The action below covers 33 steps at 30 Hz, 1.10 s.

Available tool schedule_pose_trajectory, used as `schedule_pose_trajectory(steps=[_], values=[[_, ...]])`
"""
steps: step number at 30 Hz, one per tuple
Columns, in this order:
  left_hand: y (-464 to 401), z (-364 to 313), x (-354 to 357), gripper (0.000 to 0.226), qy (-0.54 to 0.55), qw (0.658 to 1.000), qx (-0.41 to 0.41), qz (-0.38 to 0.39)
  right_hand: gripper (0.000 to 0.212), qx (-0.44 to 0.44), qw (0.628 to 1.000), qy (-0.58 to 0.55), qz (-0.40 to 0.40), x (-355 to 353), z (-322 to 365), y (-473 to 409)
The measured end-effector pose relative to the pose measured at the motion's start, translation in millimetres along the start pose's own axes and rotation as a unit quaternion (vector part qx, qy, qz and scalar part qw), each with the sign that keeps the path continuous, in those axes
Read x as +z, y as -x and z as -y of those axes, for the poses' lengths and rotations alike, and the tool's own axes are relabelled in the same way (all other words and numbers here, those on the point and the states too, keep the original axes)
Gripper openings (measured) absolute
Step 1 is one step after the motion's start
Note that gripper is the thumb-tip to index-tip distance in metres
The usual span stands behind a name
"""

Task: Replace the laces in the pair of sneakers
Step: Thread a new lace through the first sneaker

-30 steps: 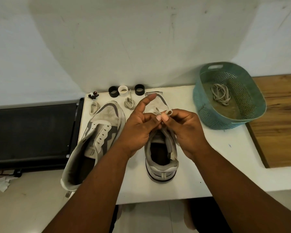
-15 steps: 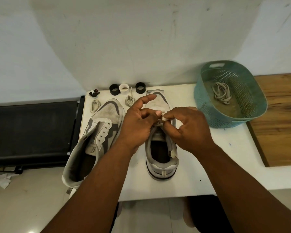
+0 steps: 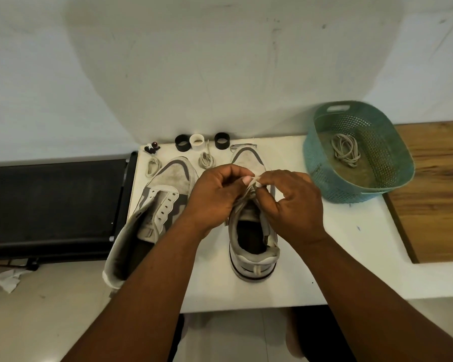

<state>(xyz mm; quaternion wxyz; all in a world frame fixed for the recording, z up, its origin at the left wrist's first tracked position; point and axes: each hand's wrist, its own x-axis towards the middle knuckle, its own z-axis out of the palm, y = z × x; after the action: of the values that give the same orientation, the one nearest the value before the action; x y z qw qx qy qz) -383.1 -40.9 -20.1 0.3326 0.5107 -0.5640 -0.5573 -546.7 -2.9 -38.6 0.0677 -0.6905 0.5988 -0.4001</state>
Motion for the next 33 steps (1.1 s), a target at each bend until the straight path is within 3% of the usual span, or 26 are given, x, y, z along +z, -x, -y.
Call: schedule_pose_trajectory(steps=[3,6,9,12,16,21,24,26,28,33], values=[[0,-1,1,0.012,-0.042,0.998,0.041,-0.033,0.009,0.021,0.998,-0.06,-0.01,-3,1,-1],[0,-6,0,0.013,-0.09,0.989,0.094,-0.063,0.004,0.105,0.978,-0.178,-0.02,-8,3,-3],[1,-7,-2,0.01,-0.126,0.982,0.117,-0.078,0.011,0.215,0.923,-0.318,-0.016,-9,4,-5],[1,-5,-6,0.007,-0.203,0.965,0.144,-0.078,0.016,0.272,0.859,-0.433,-0.027,-8,7,-7],[-2,2,-14,0.01,-0.286,0.942,0.165,-0.056,0.021,0.314,0.828,-0.463,-0.038,-11,2,-8],[-2,10,-21,0.018,-0.346,0.92,0.184,-0.03,0.019,0.306,0.859,-0.409,-0.004,-18,-11,-10],[-2,14,-22,0.028,-0.343,0.92,0.185,-0.032,0.03,0.21,0.926,-0.301,0.09,-29,-17,-14],[-3,16,-23,0.028,-0.326,0.926,0.185,-0.039,0.025,0.151,0.957,-0.207,0.138,-35,-18,-16],[-5,16,-25,0.026,-0.317,0.929,0.185,-0.048,0.012,0.114,0.97,-0.144,0.158,-41,-16,-19],[-6,15,-31,0.022,-0.338,0.922,0.182,-0.058,0.01,0.057,0.98,-0.023,0.19,-50,-14,-24]])
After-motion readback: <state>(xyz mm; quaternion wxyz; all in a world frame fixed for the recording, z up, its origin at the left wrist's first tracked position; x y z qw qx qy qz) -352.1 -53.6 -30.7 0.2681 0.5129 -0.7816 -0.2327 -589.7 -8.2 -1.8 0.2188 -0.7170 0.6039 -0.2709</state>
